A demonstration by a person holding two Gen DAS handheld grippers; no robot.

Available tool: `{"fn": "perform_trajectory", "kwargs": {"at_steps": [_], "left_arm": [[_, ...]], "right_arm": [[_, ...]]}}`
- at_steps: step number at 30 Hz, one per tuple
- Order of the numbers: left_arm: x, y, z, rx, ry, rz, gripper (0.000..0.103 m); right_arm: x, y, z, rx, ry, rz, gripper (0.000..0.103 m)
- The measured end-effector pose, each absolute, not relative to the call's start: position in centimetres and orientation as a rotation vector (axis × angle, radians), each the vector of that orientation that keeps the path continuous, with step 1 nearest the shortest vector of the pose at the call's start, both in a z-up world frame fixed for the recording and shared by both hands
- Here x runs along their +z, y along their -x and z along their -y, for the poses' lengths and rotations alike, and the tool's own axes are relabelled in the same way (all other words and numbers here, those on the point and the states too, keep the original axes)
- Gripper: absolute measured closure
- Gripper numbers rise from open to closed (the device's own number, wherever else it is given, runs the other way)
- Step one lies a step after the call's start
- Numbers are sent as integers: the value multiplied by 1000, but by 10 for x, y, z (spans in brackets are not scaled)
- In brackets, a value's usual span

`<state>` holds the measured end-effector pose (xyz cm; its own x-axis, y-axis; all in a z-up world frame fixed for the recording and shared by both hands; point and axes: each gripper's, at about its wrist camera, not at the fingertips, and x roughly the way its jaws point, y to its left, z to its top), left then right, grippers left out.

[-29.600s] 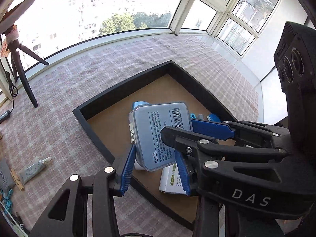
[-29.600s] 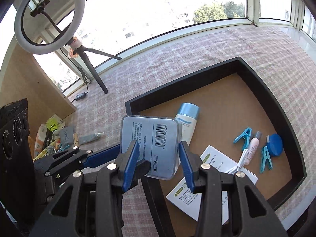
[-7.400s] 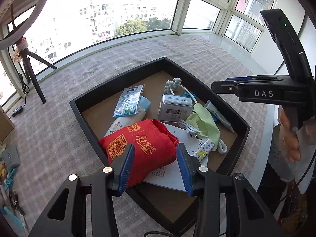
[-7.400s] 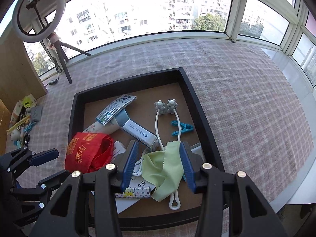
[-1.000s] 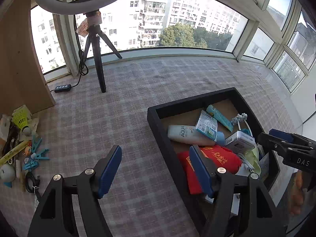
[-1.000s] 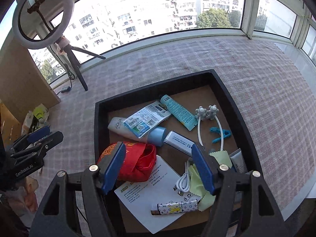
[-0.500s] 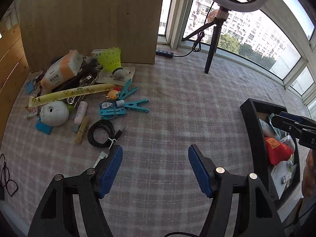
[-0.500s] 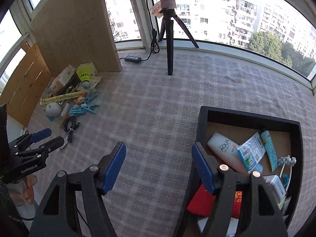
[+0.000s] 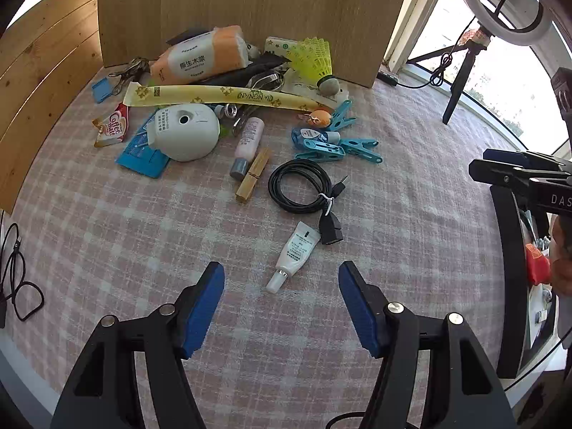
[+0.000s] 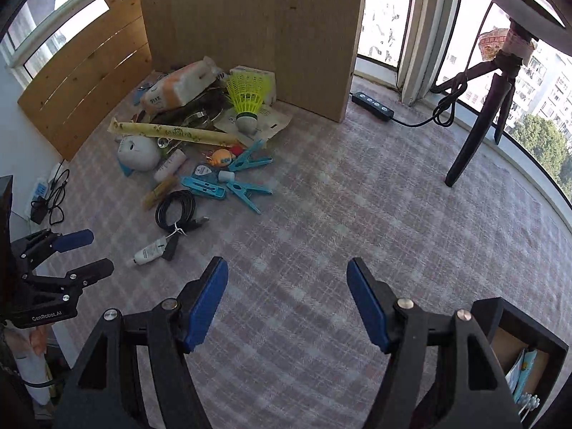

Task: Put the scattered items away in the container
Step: 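Move both open tools back toward the pile, then grasp the blue clothespin with the right gripper while the left grasps the small white tube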

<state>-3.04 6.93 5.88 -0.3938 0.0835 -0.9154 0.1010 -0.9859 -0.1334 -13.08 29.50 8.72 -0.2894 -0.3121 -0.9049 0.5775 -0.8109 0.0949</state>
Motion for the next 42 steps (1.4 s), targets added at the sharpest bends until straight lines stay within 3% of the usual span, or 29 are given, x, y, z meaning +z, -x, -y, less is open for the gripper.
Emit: {"fn": "perform_trajectory", "kwargs": {"at_steps": [9, 13, 23, 29, 33, 35, 42], "left_arm": [[30, 46, -83, -2600, -1817, -180, 45], [14, 51, -91, -2573, -1866, -124, 54], [7, 63, -93, -2590, -1843, -113, 55], [6, 62, -106, -2629, -1839, -41, 59], [6, 63, -112, -2631, -1825, 14, 74], [6, 65, -116, -2635, -1820, 5, 82], [10, 41, -99, -2659, -1788, -122, 82]], "right_arm": [[46, 154, -239, -1999, -1361, -594, 35], [32, 166, -224, -1954, -1351, -614, 35], [9, 184, -196, -1868, -1323, -670, 35], [3, 183, -197, -1864, -1352, -660, 50], [6, 183, -201, -1884, -1382, -642, 68], [7, 180, -202, -1882, -1393, -640, 70], [11, 169, -217, -1922, -1444, -530, 72]]}}
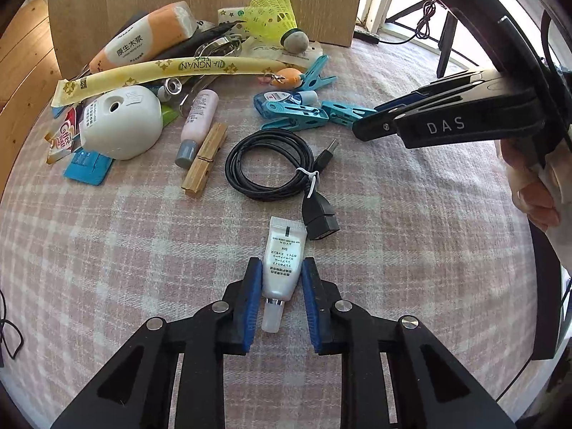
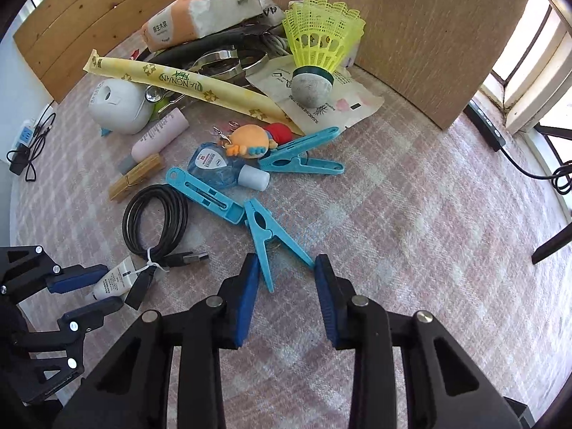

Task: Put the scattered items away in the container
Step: 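Grasp the blue clothespin with the right gripper while the left grasps the small white tube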

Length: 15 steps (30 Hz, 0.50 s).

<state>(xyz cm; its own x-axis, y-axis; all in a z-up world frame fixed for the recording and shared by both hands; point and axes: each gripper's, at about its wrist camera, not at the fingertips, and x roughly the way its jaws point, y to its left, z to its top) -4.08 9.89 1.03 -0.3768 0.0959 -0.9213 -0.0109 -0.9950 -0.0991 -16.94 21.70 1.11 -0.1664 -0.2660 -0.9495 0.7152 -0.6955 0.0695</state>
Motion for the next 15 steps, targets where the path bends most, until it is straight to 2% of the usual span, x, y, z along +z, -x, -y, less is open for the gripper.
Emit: {"fn": "perform_trajectory", "kwargs": {"at_steps": [8, 15], "left_arm": [[19, 21, -87, 2573, 1722, 194, 82], [44, 24, -112, 2596, 1664, 109, 82]], "right_arm": [[24, 153, -248, -1998, -1474, -417, 72], [51, 147, -289, -2099, -1475, -318, 72]]}}
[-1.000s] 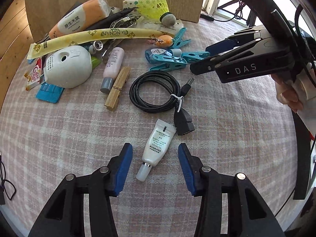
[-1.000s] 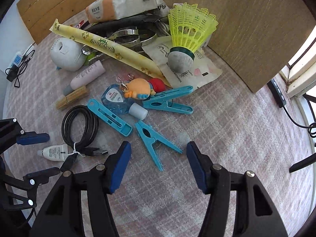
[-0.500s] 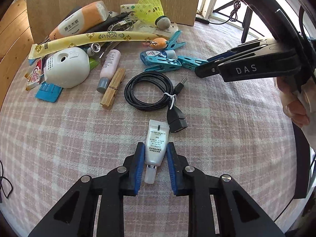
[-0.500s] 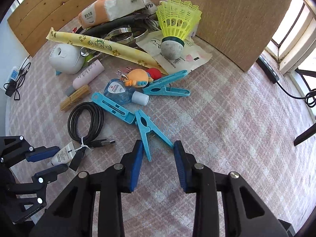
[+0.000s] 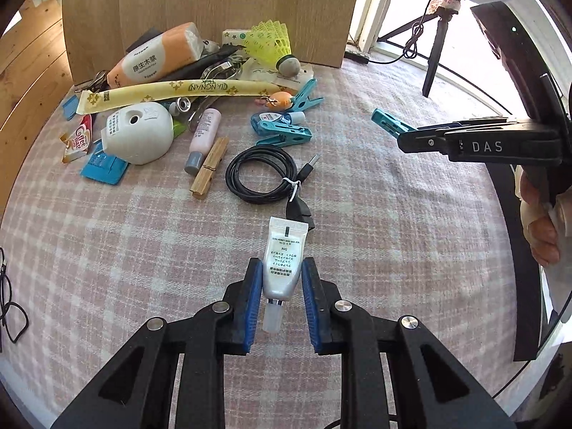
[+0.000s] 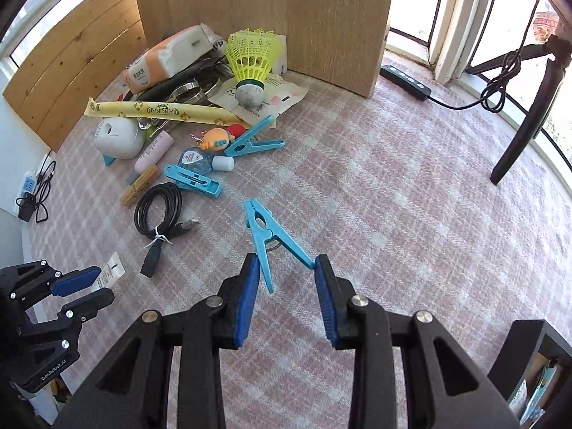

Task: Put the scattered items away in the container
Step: 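Carry the blue clothespin and small white tube into the tray and release both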

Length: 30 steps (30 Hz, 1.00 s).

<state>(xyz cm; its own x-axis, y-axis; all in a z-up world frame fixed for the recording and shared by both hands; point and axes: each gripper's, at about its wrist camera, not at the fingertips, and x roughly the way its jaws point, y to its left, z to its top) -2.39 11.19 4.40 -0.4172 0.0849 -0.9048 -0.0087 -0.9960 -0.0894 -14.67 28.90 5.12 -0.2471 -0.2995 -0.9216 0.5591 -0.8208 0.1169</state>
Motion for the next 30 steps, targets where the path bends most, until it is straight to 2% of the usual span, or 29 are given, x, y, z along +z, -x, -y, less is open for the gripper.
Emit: {"fn": "perform_trajectory", "kwargs": {"at_steps": [8, 16, 30], "left_arm": [[81, 50, -171, 2547, 1539, -9, 82], [110, 80, -275, 2419, 1383, -114, 82], [135, 64, -455, 2146, 1204, -251, 82]], "right_arm": [[90, 136, -363, -2282, -1475, -183, 72], [109, 116, -487, -2506, -1550, -29, 72], [126, 29, -675, -2796, -1712, 229, 72]]}}
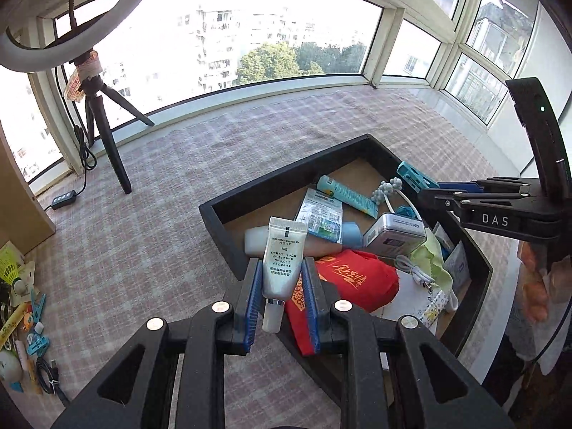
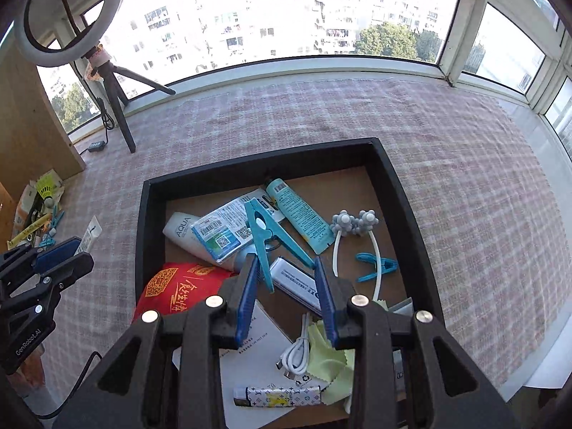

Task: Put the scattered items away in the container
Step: 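Carry the blue clothespin and small white tube into the tray and release both, then move both open tools back toward the pile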

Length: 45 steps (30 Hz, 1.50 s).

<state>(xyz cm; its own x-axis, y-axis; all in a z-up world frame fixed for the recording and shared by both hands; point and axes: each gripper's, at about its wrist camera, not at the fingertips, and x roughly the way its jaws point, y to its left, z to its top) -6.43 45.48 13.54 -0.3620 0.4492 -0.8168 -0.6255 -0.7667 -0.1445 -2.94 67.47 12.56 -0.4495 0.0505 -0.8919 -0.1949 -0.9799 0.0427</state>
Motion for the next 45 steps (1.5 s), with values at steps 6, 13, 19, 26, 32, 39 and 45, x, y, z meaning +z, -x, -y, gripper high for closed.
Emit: {"fn": "perform_trajectory", "kwargs": {"at_steps": [6, 13, 19, 26, 32, 39, 45], "left_arm": [[141, 48, -502, 2077, 1169, -287, 82], [149, 43, -518, 2106, 1157, -277, 38], [147, 46, -504, 2141, 1184, -279, 43], [143, 46, -475, 2195, 1220, -282, 49], [140, 53, -429, 2268, 1262, -249, 49], [132, 58, -357, 2372, 1331, -201, 49], [120, 54, -285, 2463, 1405, -136, 49]], "right_arm": [[125, -3, -716, 2475, 1525, -262, 72], [137, -22, -734, 2506, 1462, -288, 39], [139, -22, -735, 2530, 1447, -303, 39], [135, -11, -715, 2573, 1475, -289, 39], [133, 6, -680, 2636, 1514, -258, 39], [132, 34, -617, 2723, 1584, -178, 39], [131, 60, -547, 2820, 1657, -81, 39]]}}
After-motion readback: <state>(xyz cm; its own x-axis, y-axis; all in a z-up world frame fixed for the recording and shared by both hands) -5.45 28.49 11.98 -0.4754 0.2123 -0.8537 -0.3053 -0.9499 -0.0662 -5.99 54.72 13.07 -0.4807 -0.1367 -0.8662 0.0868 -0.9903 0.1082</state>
